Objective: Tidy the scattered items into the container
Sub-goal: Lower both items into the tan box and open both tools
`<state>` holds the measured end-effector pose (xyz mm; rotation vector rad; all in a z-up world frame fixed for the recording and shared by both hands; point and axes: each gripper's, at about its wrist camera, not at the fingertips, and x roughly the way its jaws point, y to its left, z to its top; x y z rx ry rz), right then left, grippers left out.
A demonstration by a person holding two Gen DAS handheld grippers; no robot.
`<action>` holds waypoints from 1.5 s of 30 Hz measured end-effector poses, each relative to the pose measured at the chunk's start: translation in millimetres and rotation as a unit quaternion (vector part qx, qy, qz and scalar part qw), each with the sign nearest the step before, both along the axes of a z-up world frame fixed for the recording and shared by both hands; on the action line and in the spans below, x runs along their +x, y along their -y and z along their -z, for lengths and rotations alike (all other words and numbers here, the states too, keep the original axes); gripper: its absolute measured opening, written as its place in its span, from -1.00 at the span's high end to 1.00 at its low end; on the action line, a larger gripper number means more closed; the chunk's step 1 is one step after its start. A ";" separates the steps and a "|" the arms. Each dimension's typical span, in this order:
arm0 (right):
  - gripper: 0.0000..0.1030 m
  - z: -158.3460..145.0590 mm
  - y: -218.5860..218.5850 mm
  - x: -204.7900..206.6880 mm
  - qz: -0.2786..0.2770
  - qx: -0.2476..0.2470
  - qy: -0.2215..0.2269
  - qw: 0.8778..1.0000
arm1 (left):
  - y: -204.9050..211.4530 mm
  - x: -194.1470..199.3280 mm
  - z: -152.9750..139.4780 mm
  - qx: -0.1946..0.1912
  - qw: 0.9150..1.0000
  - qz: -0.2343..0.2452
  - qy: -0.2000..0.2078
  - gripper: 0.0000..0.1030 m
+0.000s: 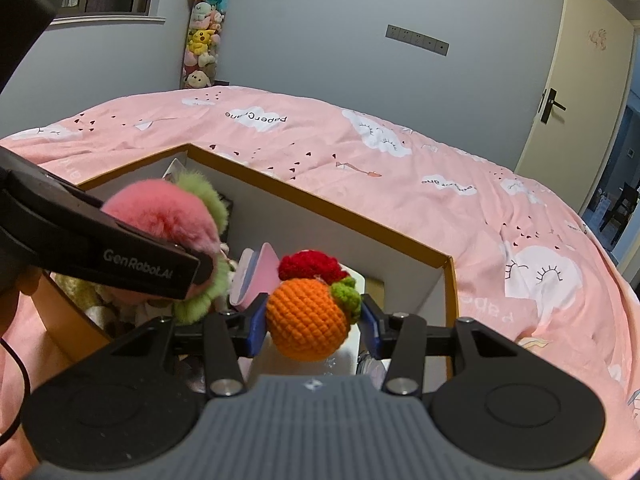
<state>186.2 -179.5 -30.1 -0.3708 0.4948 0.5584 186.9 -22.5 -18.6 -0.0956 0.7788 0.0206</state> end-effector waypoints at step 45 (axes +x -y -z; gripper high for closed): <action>-0.45 -43.6 29.3 -58.1 0.021 0.122 0.037 0.992 | -3.8 -83.9 -51.9 -0.001 0.992 -0.030 0.119 -0.66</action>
